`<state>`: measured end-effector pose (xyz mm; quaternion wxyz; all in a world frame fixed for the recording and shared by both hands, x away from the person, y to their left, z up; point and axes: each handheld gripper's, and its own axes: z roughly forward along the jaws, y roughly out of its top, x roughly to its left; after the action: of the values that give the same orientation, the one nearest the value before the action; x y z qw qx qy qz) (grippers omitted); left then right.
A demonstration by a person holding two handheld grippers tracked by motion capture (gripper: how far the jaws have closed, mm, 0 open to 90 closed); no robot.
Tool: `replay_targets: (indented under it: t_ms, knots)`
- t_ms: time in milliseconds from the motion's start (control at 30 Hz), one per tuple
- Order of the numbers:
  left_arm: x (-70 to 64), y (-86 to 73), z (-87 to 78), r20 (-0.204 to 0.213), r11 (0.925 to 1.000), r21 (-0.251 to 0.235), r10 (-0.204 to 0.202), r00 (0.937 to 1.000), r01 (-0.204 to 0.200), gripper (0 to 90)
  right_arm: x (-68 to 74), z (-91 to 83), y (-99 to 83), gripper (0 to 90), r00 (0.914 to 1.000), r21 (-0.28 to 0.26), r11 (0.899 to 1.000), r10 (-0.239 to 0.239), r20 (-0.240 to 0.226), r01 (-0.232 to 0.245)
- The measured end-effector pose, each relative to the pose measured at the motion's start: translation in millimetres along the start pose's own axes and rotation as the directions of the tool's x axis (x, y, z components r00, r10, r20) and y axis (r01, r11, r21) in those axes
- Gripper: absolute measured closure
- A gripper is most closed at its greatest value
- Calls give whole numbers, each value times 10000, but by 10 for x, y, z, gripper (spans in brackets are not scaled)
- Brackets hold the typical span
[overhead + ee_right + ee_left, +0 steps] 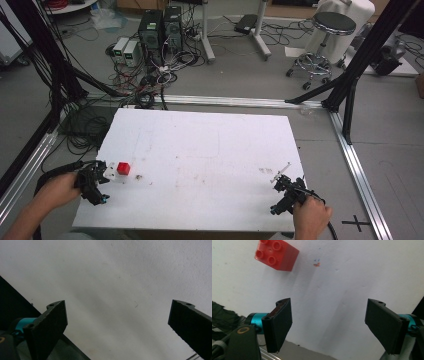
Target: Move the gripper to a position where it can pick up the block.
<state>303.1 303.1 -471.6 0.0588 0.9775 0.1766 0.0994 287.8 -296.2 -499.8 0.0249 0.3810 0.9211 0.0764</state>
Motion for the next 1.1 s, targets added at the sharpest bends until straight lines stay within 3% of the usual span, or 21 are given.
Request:
replay_targets:
  t_ms: [233,467,633,700,833,967,1100]
  knots:
    - [105,27,-67,-199,9967,-44,810,9965,-811,222,10,-7,6,15,10000,-3,10000,-39,-28,39]
    - [237,49,-130,-227,9840,-233,1759,9841,-1764,222,11,-5,8,15,10000,10,10000,-13,-23,13]
    - [299,66,-138,-240,9825,-231,1842,9826,-1848,222,7,-1,-4,15,10000,-3,10000,39,-65,-39]
    - [338,73,-151,-232,9761,-165,2164,9760,-2168,222,4,0,-3,15,10000,2,10000,-6,-51,6]
    - [397,88,-160,-259,9698,-237,2420,9699,-2426,222,11,-1,4,15,10000,36,10000,8,-33,-8]
    - [451,120,-183,-116,9538,-286,2990,9542,-2992,222,13,2,9,15,10000,42,10000,-46,-64,46]
    - [501,169,-193,-123,9465,-326,3207,9471,-3209,222,20,12,16,15,10000,56,10000,-17,-79,17]
